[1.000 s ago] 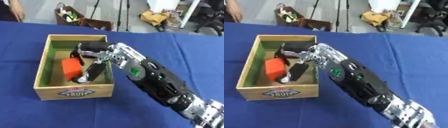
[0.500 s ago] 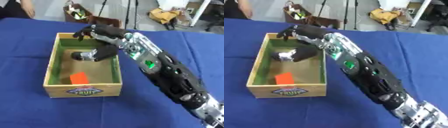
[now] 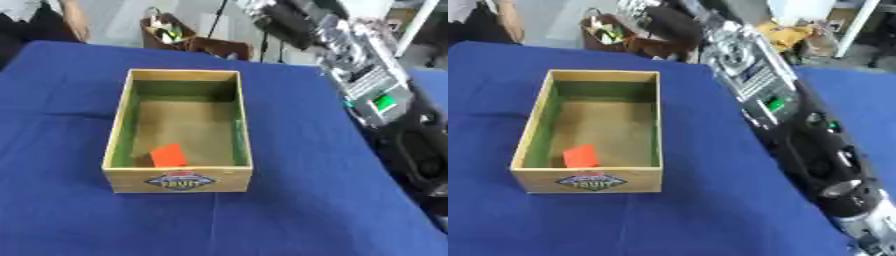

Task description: Pick up objects on the table and place them in the box.

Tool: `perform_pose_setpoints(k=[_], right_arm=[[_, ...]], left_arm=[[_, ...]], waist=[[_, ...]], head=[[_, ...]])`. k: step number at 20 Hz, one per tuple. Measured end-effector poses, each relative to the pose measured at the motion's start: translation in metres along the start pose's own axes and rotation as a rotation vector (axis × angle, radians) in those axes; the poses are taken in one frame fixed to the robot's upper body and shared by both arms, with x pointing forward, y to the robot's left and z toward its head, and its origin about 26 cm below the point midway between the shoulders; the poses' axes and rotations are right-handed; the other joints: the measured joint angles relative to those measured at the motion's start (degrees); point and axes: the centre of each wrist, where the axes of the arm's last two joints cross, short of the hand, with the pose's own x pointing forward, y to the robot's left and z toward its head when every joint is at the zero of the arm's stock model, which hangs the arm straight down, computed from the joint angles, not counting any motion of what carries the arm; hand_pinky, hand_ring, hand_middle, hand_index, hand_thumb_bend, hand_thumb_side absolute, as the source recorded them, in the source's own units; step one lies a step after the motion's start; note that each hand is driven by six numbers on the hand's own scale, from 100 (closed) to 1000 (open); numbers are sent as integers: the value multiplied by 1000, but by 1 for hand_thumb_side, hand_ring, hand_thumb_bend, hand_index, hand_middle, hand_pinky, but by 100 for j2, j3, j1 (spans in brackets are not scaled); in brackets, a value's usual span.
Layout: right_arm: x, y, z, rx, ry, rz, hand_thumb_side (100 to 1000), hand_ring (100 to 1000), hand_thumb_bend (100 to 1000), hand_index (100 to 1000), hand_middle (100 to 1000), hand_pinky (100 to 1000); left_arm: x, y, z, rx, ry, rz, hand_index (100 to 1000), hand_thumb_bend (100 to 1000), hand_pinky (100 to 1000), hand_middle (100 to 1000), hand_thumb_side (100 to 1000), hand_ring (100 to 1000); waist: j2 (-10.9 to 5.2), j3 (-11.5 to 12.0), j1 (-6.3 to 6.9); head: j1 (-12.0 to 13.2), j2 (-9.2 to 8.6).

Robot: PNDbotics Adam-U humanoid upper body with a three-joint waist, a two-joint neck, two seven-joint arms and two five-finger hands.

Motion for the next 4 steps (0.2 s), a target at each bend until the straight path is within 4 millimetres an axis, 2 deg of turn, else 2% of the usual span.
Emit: perform_pose_setpoints(k=[4], right_arm=[[-4, -23, 22, -121, -9, -110, 746, 809, 100, 762, 627, 735]], left_arm=[[0, 2, 4, 9, 23, -15, 646, 100, 252, 384, 943, 368]], waist=[[-39, -173, 99]], head=[[296, 76]])
